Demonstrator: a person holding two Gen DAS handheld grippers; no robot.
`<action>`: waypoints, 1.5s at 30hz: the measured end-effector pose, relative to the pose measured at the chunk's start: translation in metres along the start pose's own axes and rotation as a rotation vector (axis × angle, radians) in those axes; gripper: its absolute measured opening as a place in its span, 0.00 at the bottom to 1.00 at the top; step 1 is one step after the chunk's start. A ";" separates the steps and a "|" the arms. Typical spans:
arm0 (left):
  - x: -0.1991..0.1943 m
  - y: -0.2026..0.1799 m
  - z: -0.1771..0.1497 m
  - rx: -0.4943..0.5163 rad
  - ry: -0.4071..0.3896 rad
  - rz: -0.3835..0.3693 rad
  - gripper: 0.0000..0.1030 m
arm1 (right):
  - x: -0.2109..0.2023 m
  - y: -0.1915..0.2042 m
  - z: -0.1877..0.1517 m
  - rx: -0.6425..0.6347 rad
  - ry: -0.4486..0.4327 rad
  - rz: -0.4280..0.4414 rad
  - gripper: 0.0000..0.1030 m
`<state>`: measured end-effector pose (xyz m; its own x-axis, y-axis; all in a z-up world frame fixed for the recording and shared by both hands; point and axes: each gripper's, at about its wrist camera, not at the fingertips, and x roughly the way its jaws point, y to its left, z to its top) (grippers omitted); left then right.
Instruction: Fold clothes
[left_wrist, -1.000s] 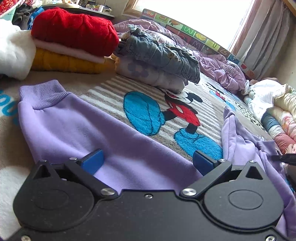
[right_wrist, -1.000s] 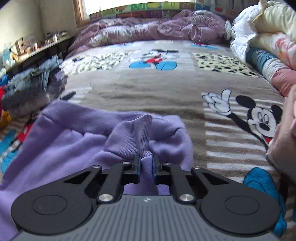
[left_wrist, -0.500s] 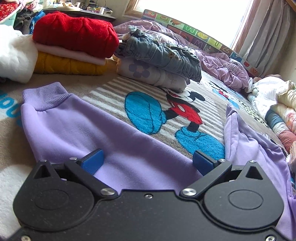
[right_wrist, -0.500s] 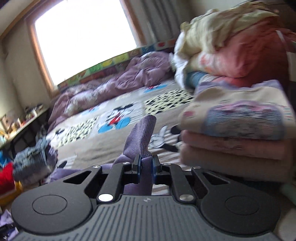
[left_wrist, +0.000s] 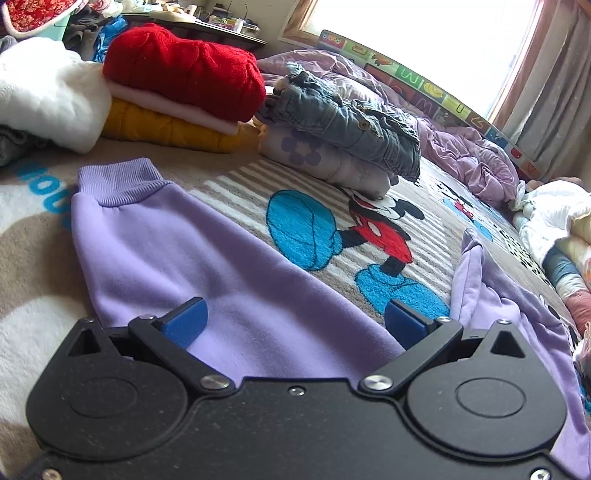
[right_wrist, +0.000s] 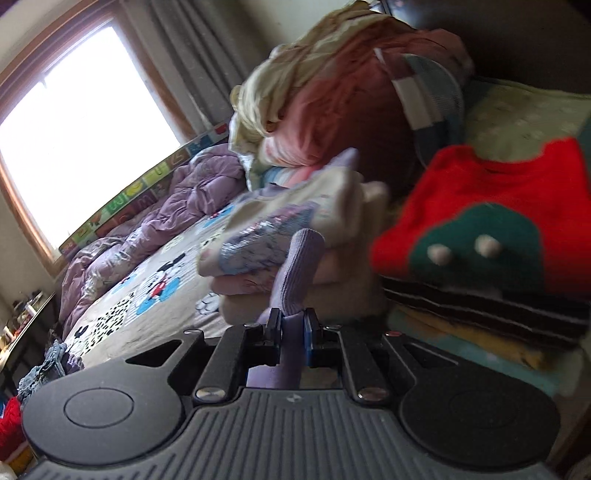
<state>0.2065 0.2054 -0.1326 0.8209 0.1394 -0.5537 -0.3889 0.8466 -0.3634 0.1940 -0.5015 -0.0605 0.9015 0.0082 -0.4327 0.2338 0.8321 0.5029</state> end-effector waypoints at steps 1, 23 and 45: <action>0.000 -0.001 -0.001 0.003 0.000 0.002 1.00 | -0.002 -0.007 -0.004 0.010 0.003 -0.008 0.13; 0.001 0.001 -0.004 0.036 0.014 -0.016 1.00 | 0.017 -0.066 -0.051 0.077 -0.068 0.045 0.13; 0.005 -0.003 -0.006 0.084 0.011 -0.003 1.00 | 0.077 -0.041 -0.074 -0.166 0.051 -0.243 0.45</action>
<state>0.2096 0.2002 -0.1388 0.8175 0.1313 -0.5608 -0.3492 0.8873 -0.3013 0.2271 -0.4939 -0.1701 0.8060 -0.1776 -0.5647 0.3738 0.8924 0.2529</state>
